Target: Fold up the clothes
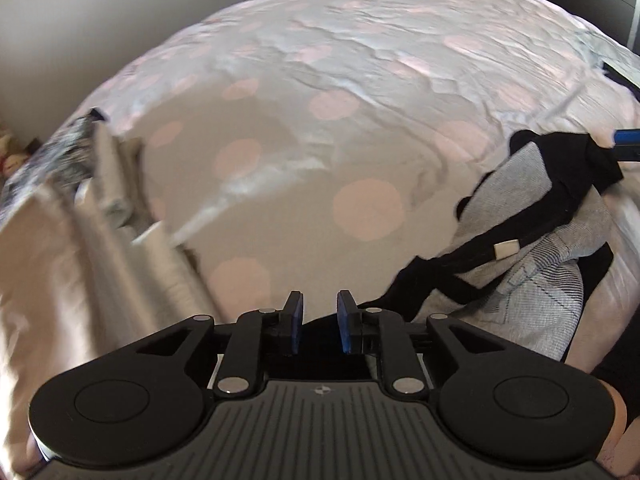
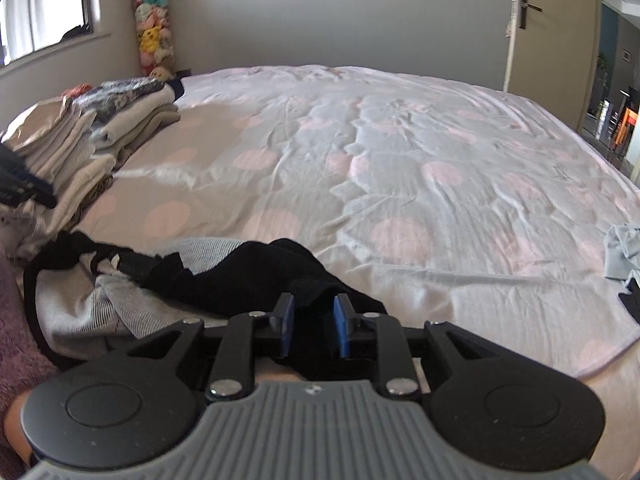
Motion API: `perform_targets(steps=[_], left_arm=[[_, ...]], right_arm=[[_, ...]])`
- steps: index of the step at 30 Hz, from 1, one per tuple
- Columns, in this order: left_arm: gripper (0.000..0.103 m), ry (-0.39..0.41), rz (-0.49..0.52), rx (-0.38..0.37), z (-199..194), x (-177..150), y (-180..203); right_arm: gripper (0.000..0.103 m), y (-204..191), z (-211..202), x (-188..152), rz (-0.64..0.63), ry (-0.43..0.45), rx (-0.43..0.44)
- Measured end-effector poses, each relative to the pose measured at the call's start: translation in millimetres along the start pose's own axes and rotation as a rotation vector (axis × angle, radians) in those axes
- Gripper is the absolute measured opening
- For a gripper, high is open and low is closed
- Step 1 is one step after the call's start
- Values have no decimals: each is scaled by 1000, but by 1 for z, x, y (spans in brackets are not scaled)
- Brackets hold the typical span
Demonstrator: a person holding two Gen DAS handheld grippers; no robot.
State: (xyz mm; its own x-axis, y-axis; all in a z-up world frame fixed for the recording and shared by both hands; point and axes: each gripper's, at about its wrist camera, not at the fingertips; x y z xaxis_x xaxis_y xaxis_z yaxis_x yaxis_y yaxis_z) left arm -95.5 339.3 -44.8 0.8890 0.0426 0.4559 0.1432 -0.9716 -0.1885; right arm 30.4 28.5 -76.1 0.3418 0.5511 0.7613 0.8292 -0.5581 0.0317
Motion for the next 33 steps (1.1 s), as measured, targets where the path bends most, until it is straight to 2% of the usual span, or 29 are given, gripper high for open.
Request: perform_targets(steps=[6,7,11,18,21,27,33], left_arm=[[17,-64,104,-77,48,5,11],[17,-76,107,-87,52,4,10],[18,-111,152,-126,60,-3,11],[19,-136,214,-149,62,-10,17],[19,-150,219,-153,67,-9,18],[19,-174,195,-153,71,-10,23],[17,-187,124,-149,71,-9,21]], right_arm=[[30,-15,15,-7,-187,-32,-14],[33,-18,17,-8,-219,-33,-14],[35,-27,23,-13,-319,-26,-18],[36,-23,34,-16,-295,-17,-13],[42,-23,38,-16,-343,-8,-21],[45,-37,40,-25,-624,20,-63],[45,-56,42,-37,-845,109,-169]])
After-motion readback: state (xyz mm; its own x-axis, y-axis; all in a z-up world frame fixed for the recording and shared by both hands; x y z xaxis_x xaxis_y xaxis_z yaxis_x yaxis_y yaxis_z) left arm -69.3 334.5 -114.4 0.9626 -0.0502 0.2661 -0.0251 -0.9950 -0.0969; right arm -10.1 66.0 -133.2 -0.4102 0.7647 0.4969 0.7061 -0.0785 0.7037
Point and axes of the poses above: each gripper's, at about its wrist camera, not at the fingertips, and z roughly the way its jaws point, y to its right, x to its top, and after that the axes turned 3 degrees about -x, right-handed
